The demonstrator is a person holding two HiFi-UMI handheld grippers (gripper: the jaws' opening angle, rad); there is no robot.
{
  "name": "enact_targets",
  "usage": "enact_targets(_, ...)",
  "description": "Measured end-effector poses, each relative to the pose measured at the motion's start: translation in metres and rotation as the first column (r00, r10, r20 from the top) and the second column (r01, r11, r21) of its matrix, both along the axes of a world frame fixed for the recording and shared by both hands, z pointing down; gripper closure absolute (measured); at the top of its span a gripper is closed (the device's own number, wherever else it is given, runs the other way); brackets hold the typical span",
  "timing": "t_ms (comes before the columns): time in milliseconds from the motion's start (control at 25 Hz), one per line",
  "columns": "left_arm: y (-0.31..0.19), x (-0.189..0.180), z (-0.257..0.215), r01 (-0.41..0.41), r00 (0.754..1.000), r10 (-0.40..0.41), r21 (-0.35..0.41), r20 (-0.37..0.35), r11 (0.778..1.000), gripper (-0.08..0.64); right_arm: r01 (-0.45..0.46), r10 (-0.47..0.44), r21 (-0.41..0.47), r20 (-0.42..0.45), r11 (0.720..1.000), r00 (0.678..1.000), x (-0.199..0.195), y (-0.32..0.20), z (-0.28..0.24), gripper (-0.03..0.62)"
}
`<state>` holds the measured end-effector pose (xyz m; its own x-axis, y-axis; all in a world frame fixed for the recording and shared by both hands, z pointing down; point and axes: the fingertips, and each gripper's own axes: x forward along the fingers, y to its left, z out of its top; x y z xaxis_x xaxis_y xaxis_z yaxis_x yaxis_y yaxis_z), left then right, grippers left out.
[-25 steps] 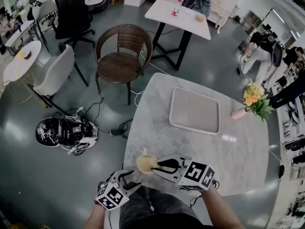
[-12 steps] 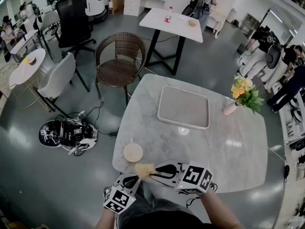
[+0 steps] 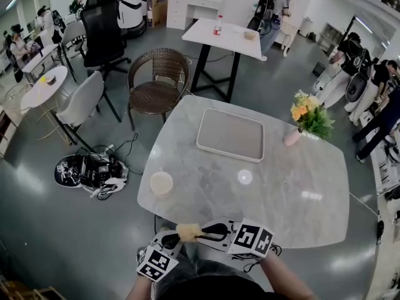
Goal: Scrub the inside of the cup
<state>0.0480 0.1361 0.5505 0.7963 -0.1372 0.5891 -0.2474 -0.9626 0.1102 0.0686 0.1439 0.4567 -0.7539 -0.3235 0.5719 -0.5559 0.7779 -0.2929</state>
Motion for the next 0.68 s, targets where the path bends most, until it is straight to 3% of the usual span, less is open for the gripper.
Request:
enact_targets(360,0.055,0.002,0.004,0.062,0.998,-0.061,-0.025,0.032,0.998,0.546,0.003,-0.003,-0.012,0.027,1.000,1.000,0.009,0.068,0.003,0.532)
enact_targets(680,0.118,0.036,-0.002,-0.036,0.999,0.037,-0.032,0.034,0.999,0.546,-0.067,0.068,-0.024,0.057,0.997,0.996,0.027,0.124,-0.004,0.532)
